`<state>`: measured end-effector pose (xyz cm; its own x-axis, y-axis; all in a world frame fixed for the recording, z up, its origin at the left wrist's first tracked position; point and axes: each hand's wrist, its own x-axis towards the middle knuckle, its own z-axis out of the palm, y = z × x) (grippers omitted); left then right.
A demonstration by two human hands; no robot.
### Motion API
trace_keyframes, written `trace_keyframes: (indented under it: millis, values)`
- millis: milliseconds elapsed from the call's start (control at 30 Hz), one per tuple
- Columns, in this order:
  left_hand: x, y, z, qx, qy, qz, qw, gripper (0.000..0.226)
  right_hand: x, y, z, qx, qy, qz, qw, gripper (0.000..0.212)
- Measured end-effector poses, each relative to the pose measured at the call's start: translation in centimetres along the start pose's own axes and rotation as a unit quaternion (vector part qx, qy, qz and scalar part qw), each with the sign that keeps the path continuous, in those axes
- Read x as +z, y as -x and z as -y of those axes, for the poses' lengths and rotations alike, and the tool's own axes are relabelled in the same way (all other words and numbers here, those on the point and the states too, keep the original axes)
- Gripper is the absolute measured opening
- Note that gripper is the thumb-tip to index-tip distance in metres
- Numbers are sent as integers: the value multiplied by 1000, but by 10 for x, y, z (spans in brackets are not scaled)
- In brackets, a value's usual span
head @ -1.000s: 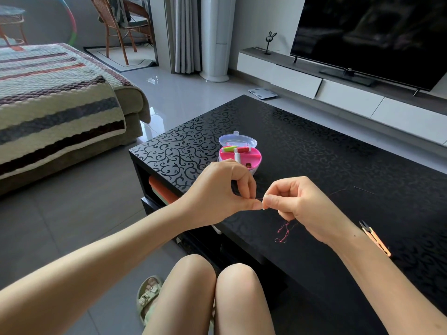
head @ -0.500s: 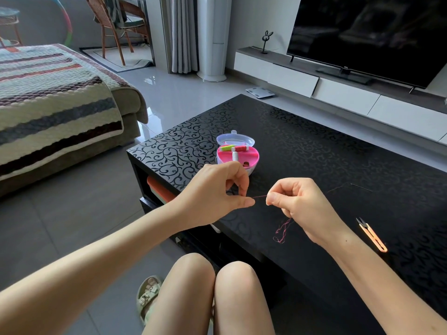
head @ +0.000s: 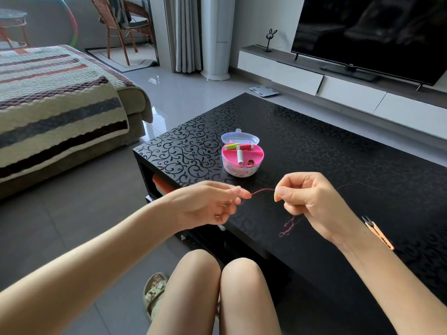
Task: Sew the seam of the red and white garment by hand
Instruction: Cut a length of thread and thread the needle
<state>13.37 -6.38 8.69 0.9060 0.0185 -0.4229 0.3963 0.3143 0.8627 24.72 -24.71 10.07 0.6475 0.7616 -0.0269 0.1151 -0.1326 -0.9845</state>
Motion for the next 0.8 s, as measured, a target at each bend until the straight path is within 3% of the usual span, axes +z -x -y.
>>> trace_keyframes:
  millis: [133, 267, 367, 500, 800]
  values:
    - [-4, -9, 11, -58, 28, -14, 998, 28, -2, -1, 11, 4, -17, 39, 999, 15]
    - [-4, -20, 14, 11, -85, -102, 991, 28, -4, -3, 18, 7, -23, 50, 998, 15]
    - [0, -22, 12, 81, -156, -112, 978, 25, -7, -5, 23, 12, -32, 52, 998, 15]
    - [7, -22, 10, 139, -146, -43, 979, 22, -9, -7, 26, 16, -52, 49, 997, 15]
    - [17, -28, 13, 138, -56, 75, 986, 27, -17, -11, 24, 27, -68, 36, 997, 11]
